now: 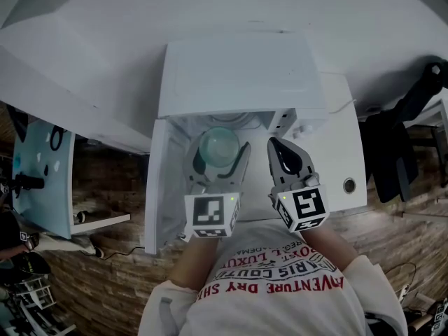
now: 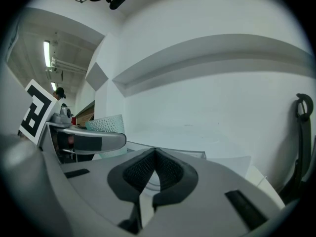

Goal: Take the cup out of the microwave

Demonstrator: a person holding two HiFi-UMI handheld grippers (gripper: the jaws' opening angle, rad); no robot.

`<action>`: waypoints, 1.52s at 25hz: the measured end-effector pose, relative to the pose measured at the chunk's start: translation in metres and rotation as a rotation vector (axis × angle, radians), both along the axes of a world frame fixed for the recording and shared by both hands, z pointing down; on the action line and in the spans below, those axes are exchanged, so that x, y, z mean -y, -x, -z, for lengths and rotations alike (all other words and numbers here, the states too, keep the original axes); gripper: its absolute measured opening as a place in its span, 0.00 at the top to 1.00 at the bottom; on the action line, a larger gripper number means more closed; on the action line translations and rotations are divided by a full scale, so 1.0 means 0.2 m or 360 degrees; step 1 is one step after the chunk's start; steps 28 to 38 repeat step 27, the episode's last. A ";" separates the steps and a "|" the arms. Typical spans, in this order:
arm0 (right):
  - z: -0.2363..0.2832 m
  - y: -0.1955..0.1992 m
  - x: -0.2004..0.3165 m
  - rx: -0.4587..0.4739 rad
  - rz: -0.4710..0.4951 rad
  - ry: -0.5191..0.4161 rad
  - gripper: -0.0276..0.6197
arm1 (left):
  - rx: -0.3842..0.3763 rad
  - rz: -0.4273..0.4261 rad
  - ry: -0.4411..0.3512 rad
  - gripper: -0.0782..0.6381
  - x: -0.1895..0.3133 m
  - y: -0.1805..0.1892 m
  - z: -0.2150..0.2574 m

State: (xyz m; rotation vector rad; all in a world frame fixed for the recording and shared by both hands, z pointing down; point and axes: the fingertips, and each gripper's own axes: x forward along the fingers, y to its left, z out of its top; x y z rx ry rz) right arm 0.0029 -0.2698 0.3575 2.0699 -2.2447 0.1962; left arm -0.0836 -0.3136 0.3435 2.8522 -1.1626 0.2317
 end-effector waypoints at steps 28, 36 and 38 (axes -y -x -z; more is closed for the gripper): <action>-0.07 -0.03 0.11 -0.0033 0.0045 0.0081 0.94 | 0.0057 0.0015 0.0088 0.36 0.10 -0.05 -0.12; -0.07 -0.03 0.11 -0.0033 0.0045 0.0081 0.94 | 0.0057 0.0015 0.0088 0.36 0.10 -0.05 -0.12; -0.07 -0.03 0.11 -0.0033 0.0045 0.0081 0.94 | 0.0057 0.0015 0.0088 0.36 0.10 -0.05 -0.12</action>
